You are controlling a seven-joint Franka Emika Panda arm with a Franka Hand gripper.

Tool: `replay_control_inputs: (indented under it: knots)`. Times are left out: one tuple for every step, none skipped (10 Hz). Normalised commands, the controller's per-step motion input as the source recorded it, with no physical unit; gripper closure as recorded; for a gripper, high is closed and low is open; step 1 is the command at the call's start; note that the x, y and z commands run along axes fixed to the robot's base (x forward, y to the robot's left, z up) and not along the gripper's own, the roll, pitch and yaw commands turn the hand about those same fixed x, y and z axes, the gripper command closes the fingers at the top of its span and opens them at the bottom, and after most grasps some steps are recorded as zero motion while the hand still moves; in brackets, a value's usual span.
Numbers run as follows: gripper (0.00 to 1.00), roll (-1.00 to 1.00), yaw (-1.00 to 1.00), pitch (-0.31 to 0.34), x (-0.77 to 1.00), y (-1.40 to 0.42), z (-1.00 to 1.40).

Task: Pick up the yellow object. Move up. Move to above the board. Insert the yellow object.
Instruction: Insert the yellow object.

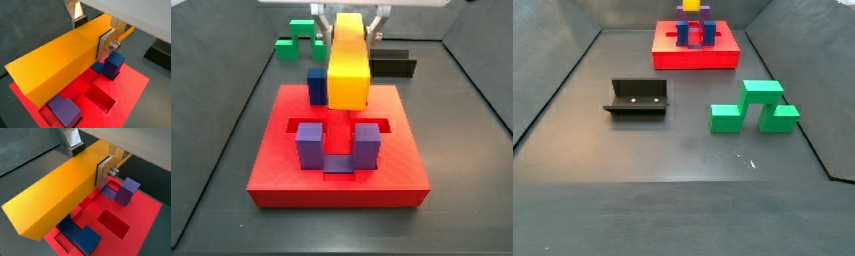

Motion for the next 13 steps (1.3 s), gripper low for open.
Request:
replay_control_inputs:
  knots:
    - [1.0, 0.14, 0.0, 0.0, 0.17, -0.1, -0.26]
    - [1.0, 0.19, 0.0, 0.0, 0.17, -0.05, -0.29]
    - [1.0, 0.21, 0.0, 0.0, 0.18, -0.01, -0.29]
    - [1.0, 0.25, 0.0, 0.0, 0.07, 0.0, -0.26]
    - [1.0, 0.17, 0.0, 0.0, 0.03, 0.0, -0.35]
    - [1.0, 0.13, 0.0, 0.0, 0.0, -0.02, -0.28]
    - [1.0, 0.1, 0.03, 0.0, 0.0, 0.0, -0.13]
    - [1.0, 0.11, 0.13, 0.0, 0.0, 0.0, 0.0]
    - [1.0, 0.21, 0.21, 0.0, 0.0, -0.09, 0.0]
    - [1.0, 0.3, 0.15, 0.0, 0.0, -0.14, 0.02]
    - [1.0, 0.31, 0.14, 0.0, 0.0, -0.04, 0.01]
    - [1.0, 0.3, 0.11, 0.0, 0.0, -0.01, 0.03]
    - [1.0, 0.26, 0.05, 0.0, -0.02, 0.0, 0.0]
